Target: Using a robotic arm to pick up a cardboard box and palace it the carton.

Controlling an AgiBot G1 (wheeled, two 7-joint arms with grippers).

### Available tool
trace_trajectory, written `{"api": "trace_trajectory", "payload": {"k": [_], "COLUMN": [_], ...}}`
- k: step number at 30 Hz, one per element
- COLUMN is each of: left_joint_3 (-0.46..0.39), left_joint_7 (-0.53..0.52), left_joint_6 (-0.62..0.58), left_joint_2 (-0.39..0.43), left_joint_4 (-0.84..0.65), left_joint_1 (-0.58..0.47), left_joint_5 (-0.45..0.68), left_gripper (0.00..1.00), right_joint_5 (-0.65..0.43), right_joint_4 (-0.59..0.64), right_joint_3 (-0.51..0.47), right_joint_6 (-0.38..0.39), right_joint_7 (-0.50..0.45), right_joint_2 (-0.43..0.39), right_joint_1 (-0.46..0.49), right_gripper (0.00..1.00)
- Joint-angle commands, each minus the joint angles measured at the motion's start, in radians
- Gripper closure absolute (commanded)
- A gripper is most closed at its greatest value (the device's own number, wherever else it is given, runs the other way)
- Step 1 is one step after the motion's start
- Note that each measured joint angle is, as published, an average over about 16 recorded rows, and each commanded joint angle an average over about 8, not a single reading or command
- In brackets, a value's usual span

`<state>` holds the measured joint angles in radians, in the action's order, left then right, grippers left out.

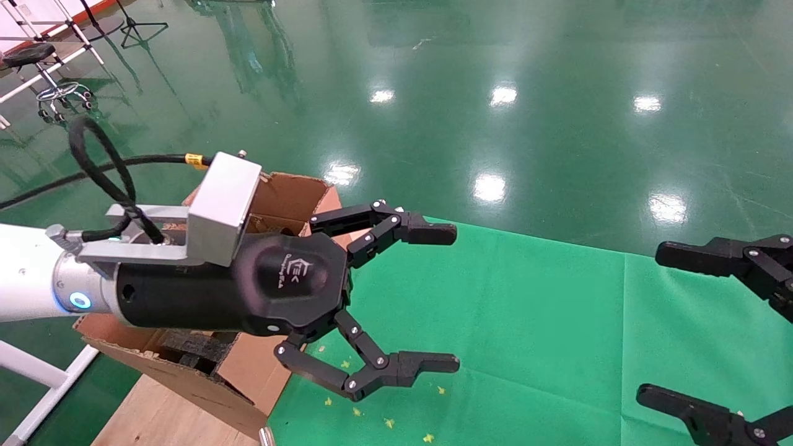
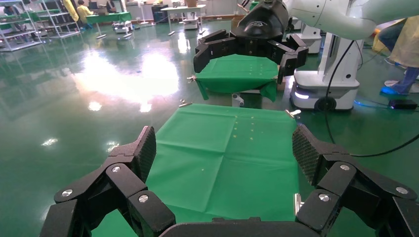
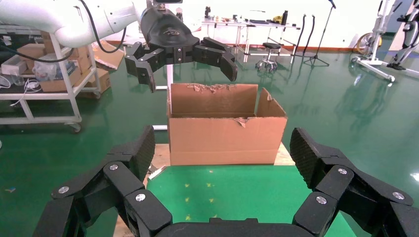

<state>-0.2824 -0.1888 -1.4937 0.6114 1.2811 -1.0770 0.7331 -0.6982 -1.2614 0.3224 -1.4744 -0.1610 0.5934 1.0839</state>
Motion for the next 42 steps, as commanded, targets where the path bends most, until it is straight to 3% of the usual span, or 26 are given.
{"api": "trace_trajectory", "payload": {"k": [1,42], "left_joint_3": [0.000,0.000], "left_joint_7": [0.000,0.000], "left_joint_6": [0.000,0.000], "left_joint_2": [0.000,0.000], "left_joint_4": [0.000,0.000], "left_joint_1": [0.000,0.000], "left_joint_5": [0.000,0.000], "left_gripper": [0.00,0.00], "right_joint_5": [0.000,0.000], "right_joint_4": [0.000,0.000], "right_joint_3": [0.000,0.000], "right_joint_6": [0.000,0.000], "right_joint_7": [0.000,0.000], "right_joint_2": [0.000,0.000], "right_joint_1": [0.000,0.000], "right_gripper": [0.00,0.00]}}
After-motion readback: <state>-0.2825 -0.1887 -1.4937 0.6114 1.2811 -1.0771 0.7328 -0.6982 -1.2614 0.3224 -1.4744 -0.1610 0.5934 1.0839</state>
